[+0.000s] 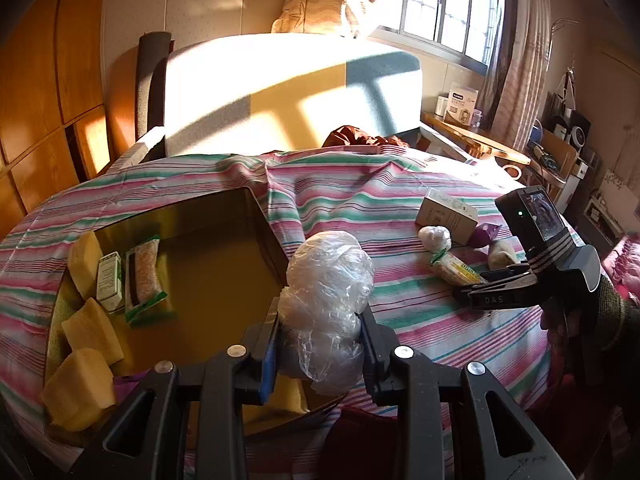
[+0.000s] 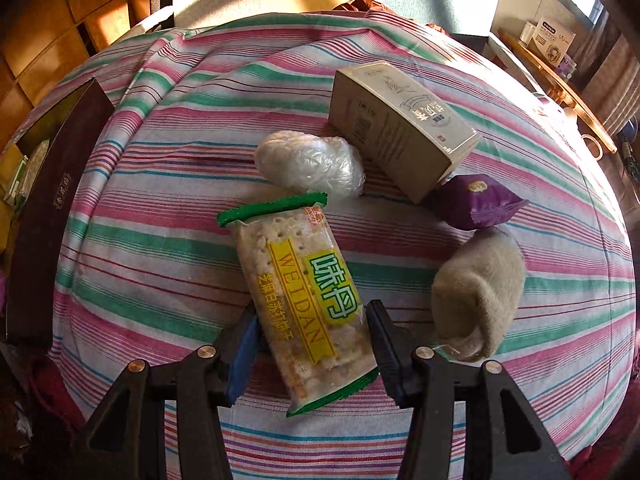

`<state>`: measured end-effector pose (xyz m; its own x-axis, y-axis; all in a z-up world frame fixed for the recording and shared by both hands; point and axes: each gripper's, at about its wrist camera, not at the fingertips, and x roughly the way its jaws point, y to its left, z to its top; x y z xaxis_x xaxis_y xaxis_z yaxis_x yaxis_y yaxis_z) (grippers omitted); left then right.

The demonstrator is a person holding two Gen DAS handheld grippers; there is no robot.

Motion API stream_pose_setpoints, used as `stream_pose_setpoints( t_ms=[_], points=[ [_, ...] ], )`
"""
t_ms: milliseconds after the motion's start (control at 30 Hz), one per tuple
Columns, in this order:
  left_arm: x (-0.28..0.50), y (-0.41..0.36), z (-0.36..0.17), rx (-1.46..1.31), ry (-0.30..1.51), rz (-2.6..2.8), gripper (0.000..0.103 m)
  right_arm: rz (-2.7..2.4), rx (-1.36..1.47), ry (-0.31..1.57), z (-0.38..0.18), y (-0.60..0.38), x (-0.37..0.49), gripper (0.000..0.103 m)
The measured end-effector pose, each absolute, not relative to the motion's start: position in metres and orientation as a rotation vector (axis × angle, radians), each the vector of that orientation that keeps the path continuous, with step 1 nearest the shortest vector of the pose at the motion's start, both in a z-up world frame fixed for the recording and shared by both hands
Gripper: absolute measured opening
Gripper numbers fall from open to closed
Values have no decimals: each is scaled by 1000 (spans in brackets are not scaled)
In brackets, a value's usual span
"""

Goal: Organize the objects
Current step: 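Carry the plastic bundle to the tray and release it with the left tool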

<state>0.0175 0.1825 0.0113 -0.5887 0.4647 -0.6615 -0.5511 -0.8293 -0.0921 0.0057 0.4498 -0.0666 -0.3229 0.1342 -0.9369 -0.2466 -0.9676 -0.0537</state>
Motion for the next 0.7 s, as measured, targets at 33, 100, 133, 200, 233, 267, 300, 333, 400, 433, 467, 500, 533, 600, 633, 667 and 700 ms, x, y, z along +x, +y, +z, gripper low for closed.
stream_pose_setpoints(
  t_ms=[33,100,133,200,233,267,300,333,400,433,467,500,533,600,633,667,700],
  points=[
    [16,177,11,-950,156,2385,34,2376,-1668,145,-66,450,7,53],
    [12,169,8,-967,147,2404,34,2376,-1667,148,-66,451,8,53],
    [11,165,7,-975,140,2412,34,2376,-1667,148,-66,452,8,53],
    [9,158,4,-992,135,2427,34,2376,-1667,145,-66,452,8,53],
    [7,154,3,-1000,127,2434,34,2376,-1667,144,-66,452,8,53],
    [6,150,2,-1008,121,2440,34,2376,-1666,145,-66,453,8,53],
    [6,146,0,-1014,118,2447,34,2376,-1665,145,-66,453,8,53],
    [5,143,-1,-1022,116,2455,34,2376,-1665,144,-66,453,8,53],
    [2,137,-4,-1042,105,2463,34,2376,-1665,143,-66,452,7,53],
    [1,133,-6,-1048,102,2469,34,2376,-1665,142,-66,453,7,53],
    [0,130,-8,-1056,100,2473,34,2376,-1664,141,-66,453,7,53],
    [-2,127,-9,-1066,88,2471,34,2376,-1663,138,-66,452,8,53],
    [-4,122,-11,-1081,60,2462,34,2376,-1662,135,-65,453,8,52],
    [-10,108,-12,-1109,-11,2450,34,2377,-1660,133,-65,453,8,52],
    [-13,101,-12,-1119,-45,2455,34,2378,-1658,133,-64,453,8,52],
    [-17,93,-12,-1130,-84,2458,34,2379,-1655,134,-64,454,8,52],
    [-22,85,-11,-1145,-133,2458,34,2382,-1648,134,-63,455,8,52]
  ],
)
